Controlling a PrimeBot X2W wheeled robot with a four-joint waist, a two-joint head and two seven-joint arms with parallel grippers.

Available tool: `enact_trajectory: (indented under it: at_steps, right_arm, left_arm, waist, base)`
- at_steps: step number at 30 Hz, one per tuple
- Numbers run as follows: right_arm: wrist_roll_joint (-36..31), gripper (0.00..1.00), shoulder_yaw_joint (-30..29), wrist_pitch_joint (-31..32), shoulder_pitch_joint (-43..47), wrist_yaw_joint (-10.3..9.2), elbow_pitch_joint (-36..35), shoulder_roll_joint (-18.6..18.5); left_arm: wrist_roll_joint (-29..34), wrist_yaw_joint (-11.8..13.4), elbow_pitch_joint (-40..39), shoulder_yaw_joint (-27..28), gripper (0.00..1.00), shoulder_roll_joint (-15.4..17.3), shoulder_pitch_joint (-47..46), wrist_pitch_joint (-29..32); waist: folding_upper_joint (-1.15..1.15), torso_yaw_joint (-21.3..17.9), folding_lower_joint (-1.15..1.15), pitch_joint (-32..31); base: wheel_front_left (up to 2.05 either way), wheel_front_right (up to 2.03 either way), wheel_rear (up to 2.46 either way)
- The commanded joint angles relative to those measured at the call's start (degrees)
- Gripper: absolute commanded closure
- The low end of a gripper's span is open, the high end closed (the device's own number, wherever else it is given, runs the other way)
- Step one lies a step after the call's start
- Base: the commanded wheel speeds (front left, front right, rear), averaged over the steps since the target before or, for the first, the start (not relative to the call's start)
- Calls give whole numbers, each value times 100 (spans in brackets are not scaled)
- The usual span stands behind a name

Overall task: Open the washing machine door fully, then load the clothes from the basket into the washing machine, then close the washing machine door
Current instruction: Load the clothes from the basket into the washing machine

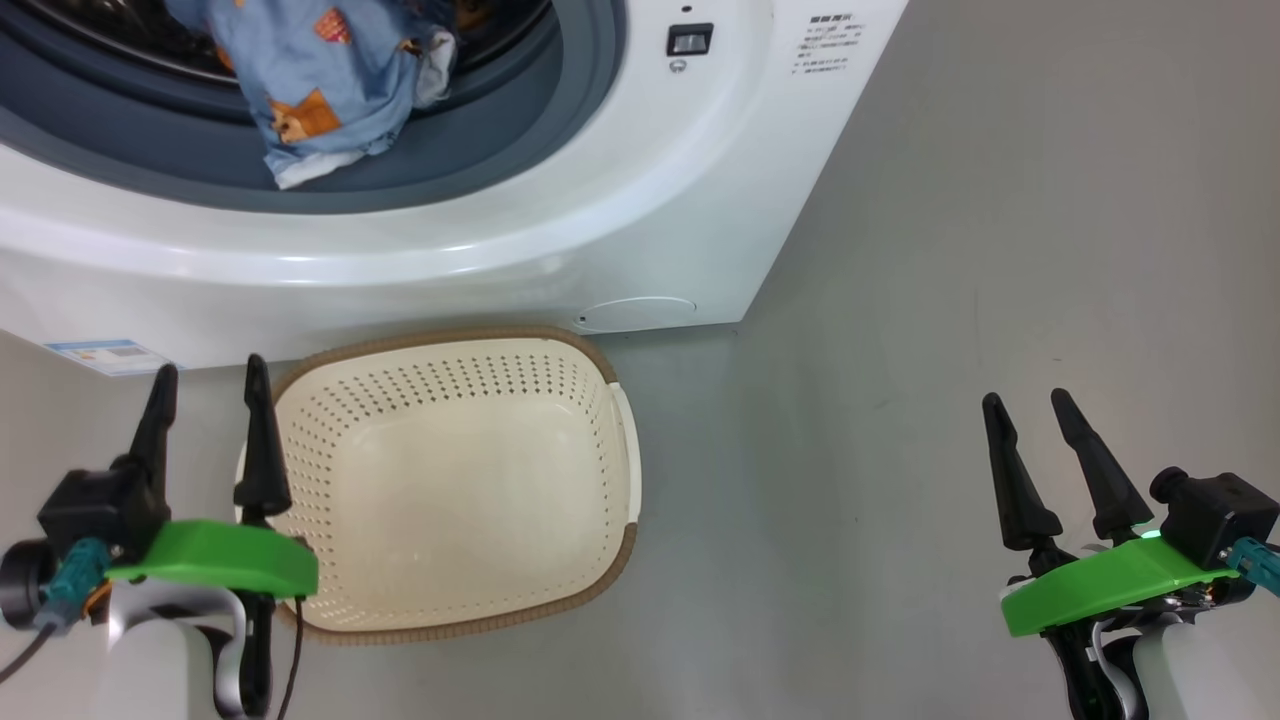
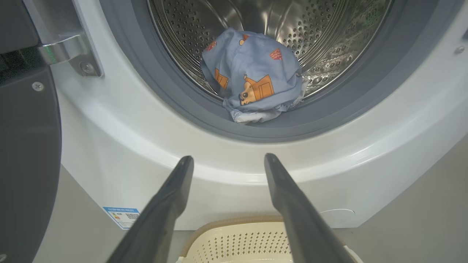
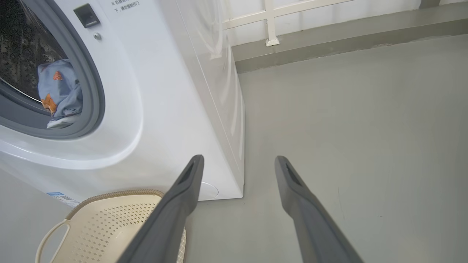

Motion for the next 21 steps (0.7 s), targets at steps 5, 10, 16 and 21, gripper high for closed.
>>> enact_trajectory:
  at_steps: [5,10,16,21]
  right_arm:
    - [-47,0,77,-28,139,16,-139,-87]
    - [-57,0,73,-28,130,16,-156,-77]
    - [-56,0,77,-28,88,16,-174,-61]
    - [-57,0,81,-28,20,16,-185,-27]
  left_arm:
    - [-70,-17,-365,175,0,85,272,-37]
    - [-95,-17,-451,158,0,74,318,-37]
    - [-119,-9,-425,112,0,68,185,-37]
    - [-108,-13,-236,30,0,67,-197,-37]
  waist:
    - [0,34,0,-60]
    - [0,36,0,-46]
    - [0,34,0,31]
    - [0,40,0,145]
  base:
    - [0,0,0]
    - [0,0,0]
    - [0,0,0]
    - [0,0,0]
